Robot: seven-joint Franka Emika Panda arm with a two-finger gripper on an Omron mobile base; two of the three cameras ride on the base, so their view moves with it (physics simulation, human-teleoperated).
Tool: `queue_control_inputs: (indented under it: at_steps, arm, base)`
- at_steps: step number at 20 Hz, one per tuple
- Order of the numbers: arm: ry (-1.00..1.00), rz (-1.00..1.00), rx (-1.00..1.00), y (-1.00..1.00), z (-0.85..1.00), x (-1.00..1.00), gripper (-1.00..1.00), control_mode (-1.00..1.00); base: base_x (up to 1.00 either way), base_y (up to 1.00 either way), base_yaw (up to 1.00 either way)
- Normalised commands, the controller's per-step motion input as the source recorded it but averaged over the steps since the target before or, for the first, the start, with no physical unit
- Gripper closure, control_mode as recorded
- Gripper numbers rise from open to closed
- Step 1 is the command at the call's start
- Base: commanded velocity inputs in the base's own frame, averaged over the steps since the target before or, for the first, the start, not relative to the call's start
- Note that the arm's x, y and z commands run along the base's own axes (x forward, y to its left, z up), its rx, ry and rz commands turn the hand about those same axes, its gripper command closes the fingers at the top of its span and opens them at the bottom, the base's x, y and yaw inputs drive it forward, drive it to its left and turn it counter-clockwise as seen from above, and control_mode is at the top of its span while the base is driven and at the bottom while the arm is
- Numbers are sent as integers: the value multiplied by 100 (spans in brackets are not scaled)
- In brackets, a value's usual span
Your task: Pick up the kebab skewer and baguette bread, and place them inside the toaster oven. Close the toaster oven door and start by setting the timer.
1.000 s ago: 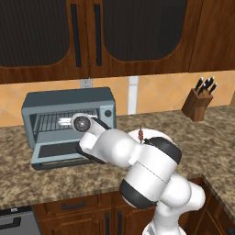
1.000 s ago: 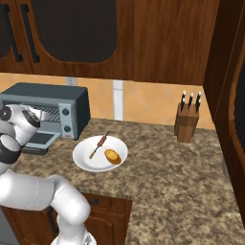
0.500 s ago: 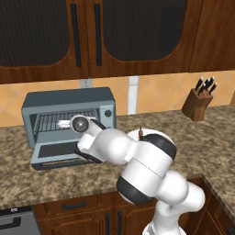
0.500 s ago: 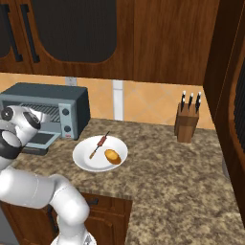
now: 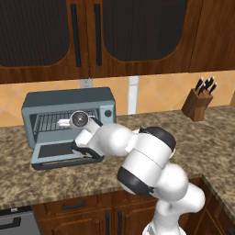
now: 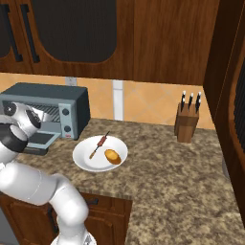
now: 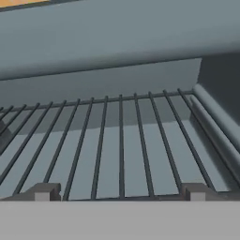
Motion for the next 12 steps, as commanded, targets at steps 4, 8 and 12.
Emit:
queue_control_inputs:
  at_steps: [4, 8, 12]
  arm:
    - [0, 0, 0, 0, 0, 24, -100, -100]
    - [0, 0, -2, 0, -5, 29, -100, -100]
    - [0, 0, -2, 0, -23, 19, -100, -100]
  base:
    - [0, 0, 0]
    - [0, 0, 0]
    - [0, 0, 0]
